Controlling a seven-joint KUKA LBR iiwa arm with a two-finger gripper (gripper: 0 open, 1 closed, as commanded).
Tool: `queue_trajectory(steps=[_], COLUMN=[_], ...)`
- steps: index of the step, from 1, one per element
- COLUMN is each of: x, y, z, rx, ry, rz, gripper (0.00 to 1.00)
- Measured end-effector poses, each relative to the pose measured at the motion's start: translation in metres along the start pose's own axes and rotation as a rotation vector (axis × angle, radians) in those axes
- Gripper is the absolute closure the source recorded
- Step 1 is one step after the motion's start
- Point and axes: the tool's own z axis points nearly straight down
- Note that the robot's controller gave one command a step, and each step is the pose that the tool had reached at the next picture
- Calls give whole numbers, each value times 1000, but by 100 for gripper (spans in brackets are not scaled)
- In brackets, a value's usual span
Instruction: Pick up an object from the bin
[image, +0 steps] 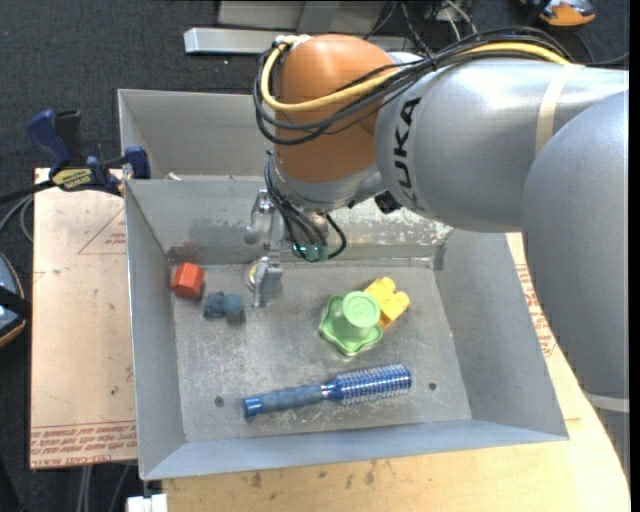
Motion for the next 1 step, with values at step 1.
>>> queue_trajectory(steps=[1], x=[-13], y=[44], z=[131], rx=[0], ry=[-14], rz=[-248], gripper=[0])
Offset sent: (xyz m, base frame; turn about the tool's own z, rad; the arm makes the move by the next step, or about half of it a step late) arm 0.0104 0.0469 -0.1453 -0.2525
